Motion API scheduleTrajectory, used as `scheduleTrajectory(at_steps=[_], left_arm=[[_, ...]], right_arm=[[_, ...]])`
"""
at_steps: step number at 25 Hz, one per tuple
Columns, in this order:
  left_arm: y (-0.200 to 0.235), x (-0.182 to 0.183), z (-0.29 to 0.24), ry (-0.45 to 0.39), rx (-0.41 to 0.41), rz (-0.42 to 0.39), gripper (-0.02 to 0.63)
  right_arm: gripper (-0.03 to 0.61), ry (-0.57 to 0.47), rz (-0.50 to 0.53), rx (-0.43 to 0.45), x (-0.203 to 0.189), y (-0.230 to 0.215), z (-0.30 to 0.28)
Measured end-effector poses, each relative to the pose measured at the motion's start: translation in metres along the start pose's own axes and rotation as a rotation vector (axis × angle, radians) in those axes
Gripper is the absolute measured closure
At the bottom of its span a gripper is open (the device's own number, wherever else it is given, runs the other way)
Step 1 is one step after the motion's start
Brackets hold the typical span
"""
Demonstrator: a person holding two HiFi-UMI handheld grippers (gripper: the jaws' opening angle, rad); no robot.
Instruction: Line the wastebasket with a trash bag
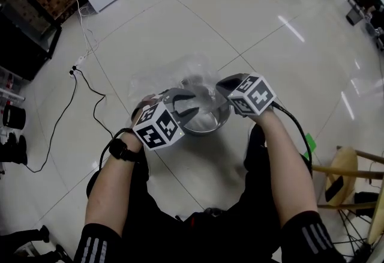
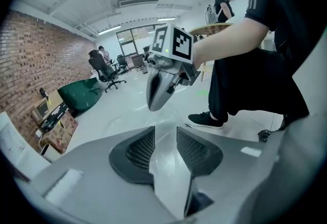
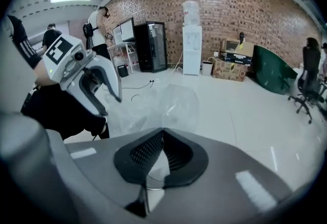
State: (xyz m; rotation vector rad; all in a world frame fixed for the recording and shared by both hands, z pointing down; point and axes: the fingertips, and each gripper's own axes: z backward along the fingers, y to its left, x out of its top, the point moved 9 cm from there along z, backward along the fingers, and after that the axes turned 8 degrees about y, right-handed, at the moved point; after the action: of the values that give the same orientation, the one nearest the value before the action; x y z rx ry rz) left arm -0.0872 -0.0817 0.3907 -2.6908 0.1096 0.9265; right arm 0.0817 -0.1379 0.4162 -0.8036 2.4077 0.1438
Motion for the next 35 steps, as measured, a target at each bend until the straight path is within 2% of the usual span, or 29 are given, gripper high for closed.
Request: scheduleTrajectory(at_steps=[3, 6, 11, 14, 17, 20, 23, 26, 30, 31, 33, 35], left_arm=[[0.014, -0.024, 0.009, 0.062, 0.014, 0.07, 0.472], [0.028, -0.057, 0.009, 0.192, 0.019, 0.167, 0.453], [0.03, -0.117, -0.006, 0.411, -0.089, 0.421, 0.397], [0.022, -0.14, -0.017, 0.484, -0.148, 0.508, 0.373], [0.021, -0.148, -0.026, 0.513, -0.145, 0.523, 0.365], [0.02, -0.136, -0.032, 0.455, -0.149, 0.506, 0.367], [0.029, -0.121, -0.032, 0.438, -0.05, 0.418, 0.37], [0.035, -0.106, -0.032, 0.377, -0.034, 0.408, 0.37], [0.034, -0.097, -0.036, 0.373, -0.029, 0.383, 0.37], [0.034, -0.097, -0.036, 0.378, -0.028, 0.38, 0.37], [0.036, -0.097, -0.036, 0.38, -0.023, 0.376, 0.37], [0.038, -0.094, -0.036, 0.361, -0.017, 0.379, 0.37]], right_arm=[[0.572, 0.084, 0.029, 0.02, -0.015, 0.004, -0.011], [0.572, 0.159, 0.073, 0.041, -0.024, 0.013, -0.024], [0.572, 0.276, 0.133, 0.068, -0.034, 0.027, -0.047], [0.572, 0.334, 0.146, 0.085, -0.04, 0.03, -0.06], [0.572, 0.35, 0.156, 0.104, -0.041, 0.033, -0.069], [0.572, 0.369, 0.154, 0.113, -0.041, 0.038, -0.075], [0.572, 0.411, 0.174, 0.105, -0.041, 0.043, -0.079], [0.567, 0.466, 0.226, 0.097, -0.047, 0.048, -0.09], [0.499, 0.49, 0.226, 0.094, -0.051, 0.047, -0.08], [0.462, 0.476, 0.243, 0.081, -0.046, 0.045, -0.075], [0.437, 0.454, 0.299, 0.041, -0.036, 0.039, -0.065], [0.4, 0.476, 0.297, 0.017, -0.037, 0.033, -0.053]])
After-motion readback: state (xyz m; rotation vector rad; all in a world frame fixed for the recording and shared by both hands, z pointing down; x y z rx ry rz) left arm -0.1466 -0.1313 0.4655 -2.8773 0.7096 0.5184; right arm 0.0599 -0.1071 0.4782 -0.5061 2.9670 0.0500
